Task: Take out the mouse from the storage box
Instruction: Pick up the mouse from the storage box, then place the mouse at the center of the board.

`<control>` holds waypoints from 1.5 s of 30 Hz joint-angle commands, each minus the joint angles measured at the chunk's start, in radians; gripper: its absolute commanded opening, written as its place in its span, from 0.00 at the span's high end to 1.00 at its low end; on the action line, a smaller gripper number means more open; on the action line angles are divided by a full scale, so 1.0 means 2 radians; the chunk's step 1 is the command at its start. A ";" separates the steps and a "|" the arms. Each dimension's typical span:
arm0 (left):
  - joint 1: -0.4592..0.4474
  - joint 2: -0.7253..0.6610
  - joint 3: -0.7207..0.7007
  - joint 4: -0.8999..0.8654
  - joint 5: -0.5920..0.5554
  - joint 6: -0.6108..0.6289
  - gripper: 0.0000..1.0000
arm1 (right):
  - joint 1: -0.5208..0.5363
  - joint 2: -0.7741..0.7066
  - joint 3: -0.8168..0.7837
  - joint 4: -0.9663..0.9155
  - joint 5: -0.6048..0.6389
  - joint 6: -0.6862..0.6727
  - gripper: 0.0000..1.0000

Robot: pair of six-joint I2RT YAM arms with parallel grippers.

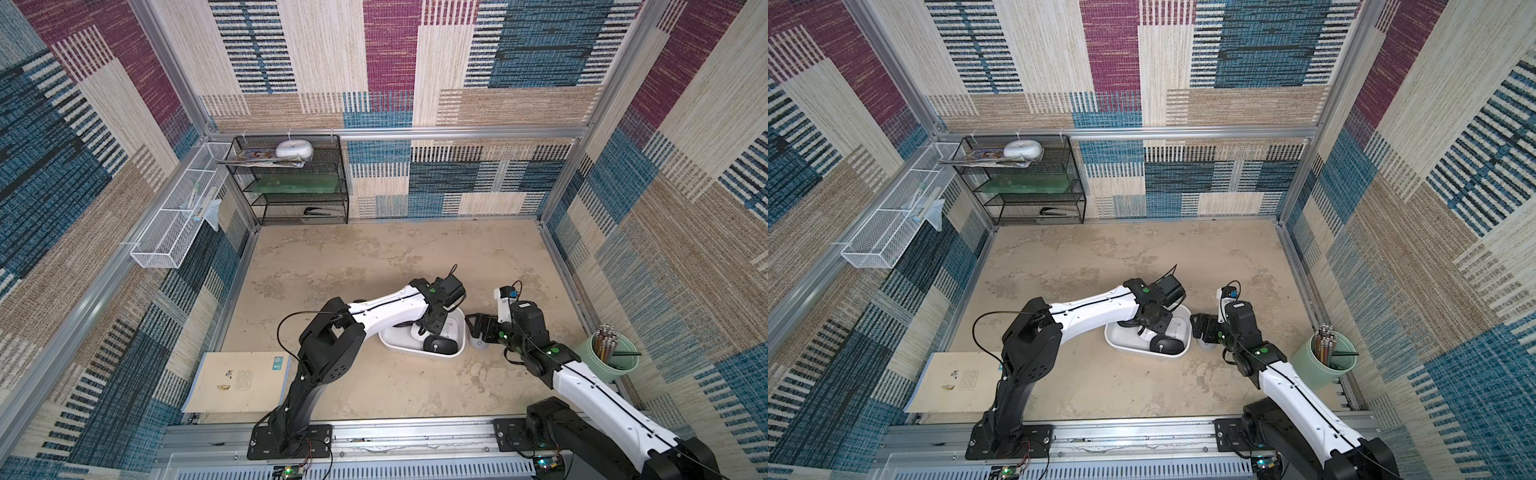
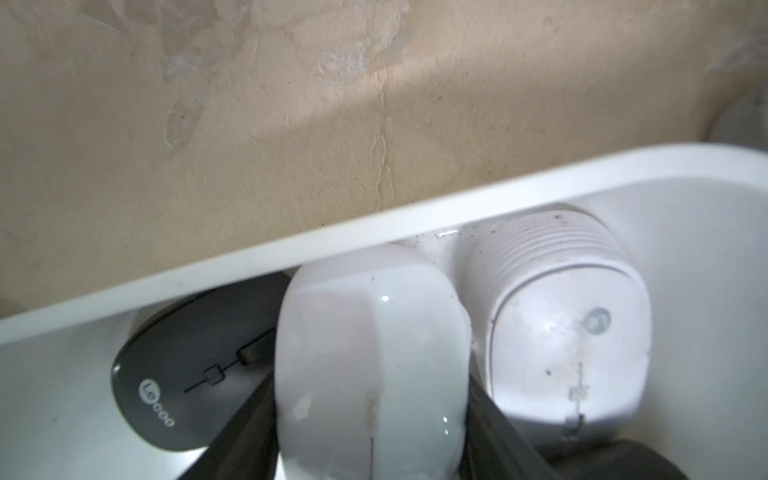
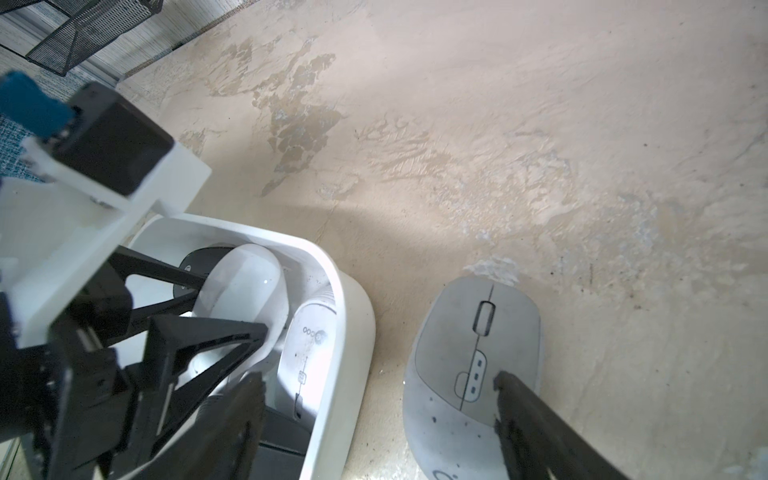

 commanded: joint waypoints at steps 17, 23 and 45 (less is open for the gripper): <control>0.022 -0.152 -0.094 -0.003 0.024 -0.007 0.45 | 0.001 0.002 0.014 -0.003 -0.008 -0.001 0.11; 0.050 -0.225 -0.171 -0.011 0.042 -0.010 0.44 | 0.004 0.004 0.019 -0.005 -0.011 -0.001 0.10; 0.168 -0.324 -0.406 0.061 0.099 -0.068 0.44 | 0.080 0.063 0.072 -0.029 0.004 -0.025 0.09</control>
